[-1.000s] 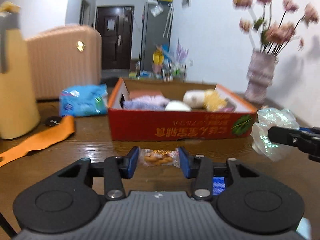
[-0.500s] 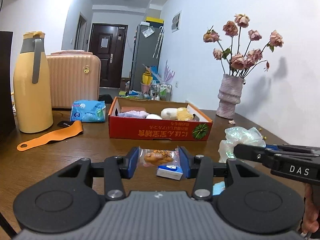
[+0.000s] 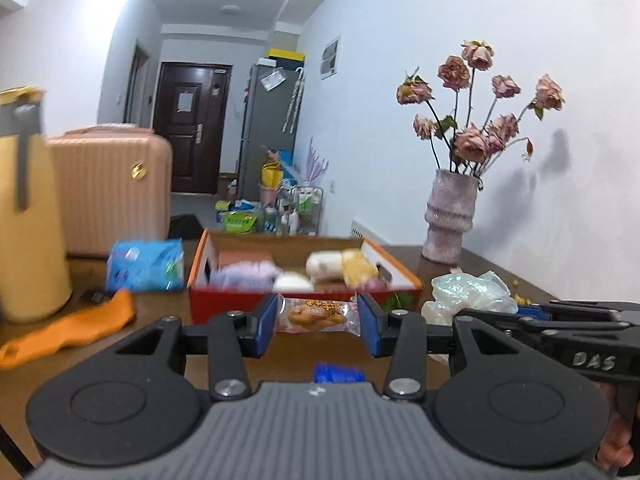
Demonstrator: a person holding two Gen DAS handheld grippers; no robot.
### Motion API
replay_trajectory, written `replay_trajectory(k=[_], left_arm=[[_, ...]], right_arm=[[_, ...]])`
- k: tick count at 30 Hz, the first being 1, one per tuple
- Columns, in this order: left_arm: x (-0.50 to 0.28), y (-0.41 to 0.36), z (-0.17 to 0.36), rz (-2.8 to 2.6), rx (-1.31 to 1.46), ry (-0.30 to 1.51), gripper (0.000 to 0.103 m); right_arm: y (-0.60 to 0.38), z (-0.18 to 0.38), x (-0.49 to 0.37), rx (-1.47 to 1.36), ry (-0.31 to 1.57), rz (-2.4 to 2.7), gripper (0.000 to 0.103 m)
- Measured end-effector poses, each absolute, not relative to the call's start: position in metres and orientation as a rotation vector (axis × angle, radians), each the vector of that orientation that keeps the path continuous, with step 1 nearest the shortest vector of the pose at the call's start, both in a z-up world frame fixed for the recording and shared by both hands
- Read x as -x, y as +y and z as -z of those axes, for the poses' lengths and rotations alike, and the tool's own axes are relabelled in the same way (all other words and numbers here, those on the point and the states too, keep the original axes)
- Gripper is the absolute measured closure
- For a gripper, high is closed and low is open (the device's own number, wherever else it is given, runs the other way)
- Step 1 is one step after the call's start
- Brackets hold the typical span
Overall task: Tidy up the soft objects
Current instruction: 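Carry the clear bag and snack packet into the box and open both grippers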
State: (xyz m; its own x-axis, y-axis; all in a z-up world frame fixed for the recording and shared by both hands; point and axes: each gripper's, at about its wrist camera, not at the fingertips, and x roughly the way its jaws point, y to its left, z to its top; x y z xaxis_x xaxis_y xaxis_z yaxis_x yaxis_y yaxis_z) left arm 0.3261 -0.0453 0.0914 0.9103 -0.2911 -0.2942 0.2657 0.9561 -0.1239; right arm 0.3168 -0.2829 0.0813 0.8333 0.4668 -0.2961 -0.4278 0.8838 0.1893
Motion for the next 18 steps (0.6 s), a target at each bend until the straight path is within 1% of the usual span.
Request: replay_trajectory(k=[5,7,12,15,17,18], left_arm=[[-0.437,-0.05,-0.104,0.343,0.11,0.374,0.059],[-0.491,-0.057,-0.101,0.363,0.109,0.447,0.059],[-0.596,-0.079,-0.081,0.376,0.047,0.588,0.059],[-0.643,-0.087,-0.063,0.373,-0.013,0.654,0.058],[-0.666,-0.089,-0.05,0.355,-0.005,0.696,0.056],[-0.675,-0.089,-0.045,0.344,0.003,0.716,0.05]], right_arm=[[-0.297,-0.101,-0.432,-0.179,0.384,-0.495,0.076],[-0.296,-0.103,-0.487,-0.183,0.422,-0.468,0.076],[-0.282,-0.092,-0.607,-0.173,0.524,-0.416,0.076],[-0.275,-0.076,-0.669,-0.227,0.636,-0.433,0.076],[-0.268,-0.063,-0.699,-0.22,0.681,-0.419,0.076],[-0.264,-0.056,-0.71,-0.204,0.705,-0.416,0.075]])
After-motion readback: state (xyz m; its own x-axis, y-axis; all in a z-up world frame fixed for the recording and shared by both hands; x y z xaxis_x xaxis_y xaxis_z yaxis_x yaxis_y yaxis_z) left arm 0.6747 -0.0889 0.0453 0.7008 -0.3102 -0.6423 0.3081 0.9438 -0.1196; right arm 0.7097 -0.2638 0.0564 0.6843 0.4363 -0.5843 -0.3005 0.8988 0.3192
